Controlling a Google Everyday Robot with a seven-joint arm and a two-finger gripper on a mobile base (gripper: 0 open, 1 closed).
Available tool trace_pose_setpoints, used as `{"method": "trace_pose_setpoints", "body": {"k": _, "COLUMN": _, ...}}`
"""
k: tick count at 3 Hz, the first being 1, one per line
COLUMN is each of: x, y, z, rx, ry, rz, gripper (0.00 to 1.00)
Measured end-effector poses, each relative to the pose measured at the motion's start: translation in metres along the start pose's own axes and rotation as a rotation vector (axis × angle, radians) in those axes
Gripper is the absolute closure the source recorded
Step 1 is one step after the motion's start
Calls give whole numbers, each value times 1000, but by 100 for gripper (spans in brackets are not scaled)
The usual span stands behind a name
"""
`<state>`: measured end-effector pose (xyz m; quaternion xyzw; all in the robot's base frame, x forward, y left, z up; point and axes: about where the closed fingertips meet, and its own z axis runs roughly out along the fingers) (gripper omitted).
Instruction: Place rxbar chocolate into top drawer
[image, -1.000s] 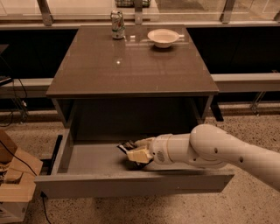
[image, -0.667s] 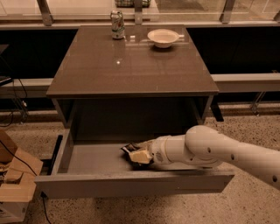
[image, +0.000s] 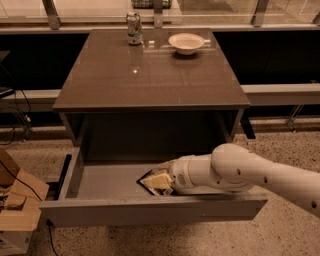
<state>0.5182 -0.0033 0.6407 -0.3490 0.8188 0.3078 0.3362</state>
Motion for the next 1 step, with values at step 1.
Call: {"method": "trace_pose_setpoints", "body": {"k": 1, "x": 0, "y": 1, "z": 1, "rx": -2, "ry": 1, "rz": -1, "gripper": 0}}
